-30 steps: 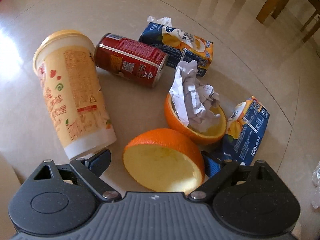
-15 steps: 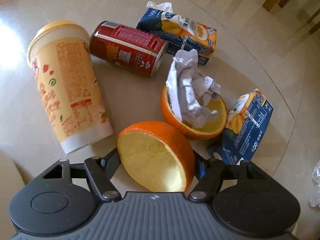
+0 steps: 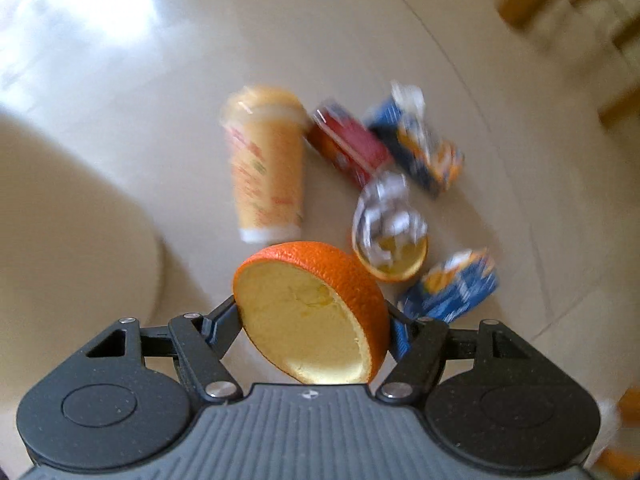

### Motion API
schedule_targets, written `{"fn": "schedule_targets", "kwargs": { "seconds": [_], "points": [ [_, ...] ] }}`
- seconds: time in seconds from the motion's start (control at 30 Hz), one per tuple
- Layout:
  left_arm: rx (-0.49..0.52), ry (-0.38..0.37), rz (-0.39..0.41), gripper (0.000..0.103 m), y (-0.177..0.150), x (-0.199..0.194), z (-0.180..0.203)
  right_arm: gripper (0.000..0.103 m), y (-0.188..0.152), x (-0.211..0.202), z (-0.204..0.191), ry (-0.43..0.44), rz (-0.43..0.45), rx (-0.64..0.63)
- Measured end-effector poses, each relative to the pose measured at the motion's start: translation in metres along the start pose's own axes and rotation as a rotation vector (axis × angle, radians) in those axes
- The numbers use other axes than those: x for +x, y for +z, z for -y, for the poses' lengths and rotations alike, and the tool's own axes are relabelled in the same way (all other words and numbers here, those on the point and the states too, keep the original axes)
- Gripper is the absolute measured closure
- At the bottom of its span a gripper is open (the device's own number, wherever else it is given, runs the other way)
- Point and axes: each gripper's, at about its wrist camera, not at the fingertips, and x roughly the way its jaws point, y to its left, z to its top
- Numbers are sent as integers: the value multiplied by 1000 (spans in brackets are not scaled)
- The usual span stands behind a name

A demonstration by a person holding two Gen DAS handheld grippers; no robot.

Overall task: Collect trash
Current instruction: 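Carry the orange peel over the bin and release it, then move the right gripper back toward the crumpled paper in orange peel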

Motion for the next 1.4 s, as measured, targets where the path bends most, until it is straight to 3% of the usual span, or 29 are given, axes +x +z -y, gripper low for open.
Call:
{"fn": "schedule_targets", "kwargs": {
  "seconds": [0.33, 0.6, 0.7, 0.77, 1.07, 1.4],
  "points": [
    [-2, 9, 1, 94, 0, 1, 2, 27, 29, -153, -64, 175, 147, -298],
    [-8, 1, 1, 94, 0, 1, 0, 26, 25, -186, -131, 319, 150, -482],
    [-2, 1, 3, 94, 0, 0, 1, 11, 19, -187, -145, 347, 173, -522],
    [-1, 2, 4, 94, -1, 1, 1, 6, 18, -192, -143, 351, 204, -530],
    [-14, -8, -2, 94, 1, 2, 0, 5, 41, -191, -90, 287, 240, -406],
    [-4, 3, -3, 94, 1, 2, 1, 5, 38, -140, -16, 205, 238, -251]
  ]
}}
